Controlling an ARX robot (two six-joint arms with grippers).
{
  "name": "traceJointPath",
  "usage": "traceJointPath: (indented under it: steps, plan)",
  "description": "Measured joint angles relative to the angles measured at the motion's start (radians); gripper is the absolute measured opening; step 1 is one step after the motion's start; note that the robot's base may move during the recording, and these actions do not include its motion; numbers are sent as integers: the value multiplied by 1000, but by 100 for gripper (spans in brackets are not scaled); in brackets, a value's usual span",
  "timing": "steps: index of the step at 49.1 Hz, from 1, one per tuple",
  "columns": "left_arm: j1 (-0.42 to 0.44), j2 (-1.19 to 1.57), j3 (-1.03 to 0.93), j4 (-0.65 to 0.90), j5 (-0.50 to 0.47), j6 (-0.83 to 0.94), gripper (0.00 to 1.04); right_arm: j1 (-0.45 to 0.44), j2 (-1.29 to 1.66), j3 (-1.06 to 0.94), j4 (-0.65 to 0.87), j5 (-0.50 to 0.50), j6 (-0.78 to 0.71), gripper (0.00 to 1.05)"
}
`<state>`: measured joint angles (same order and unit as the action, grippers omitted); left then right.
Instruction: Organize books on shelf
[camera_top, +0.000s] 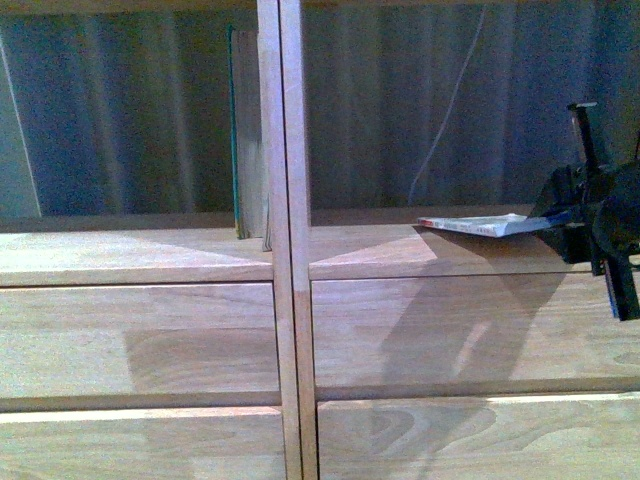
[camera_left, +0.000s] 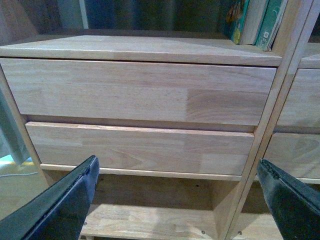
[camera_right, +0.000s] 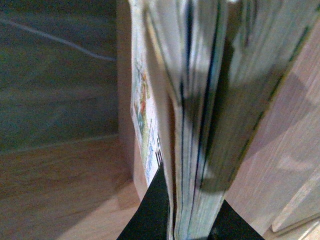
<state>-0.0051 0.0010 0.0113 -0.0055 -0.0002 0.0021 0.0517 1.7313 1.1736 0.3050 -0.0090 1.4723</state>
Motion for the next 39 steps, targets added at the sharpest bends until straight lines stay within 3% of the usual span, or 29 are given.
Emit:
traceJointPath:
  steps: [23, 31, 39]
  plan:
    - [0, 0, 0, 0, 0, 0, 97, -142, -330, -110, 27, -398, -251, 7]
    - [0, 0, 0, 0, 0, 0, 97, -129, -460, -151, 27, -519, -319, 7]
    - [0, 0, 0, 0, 0, 0, 97, -81, -555, -186, 25, -564, -369, 7]
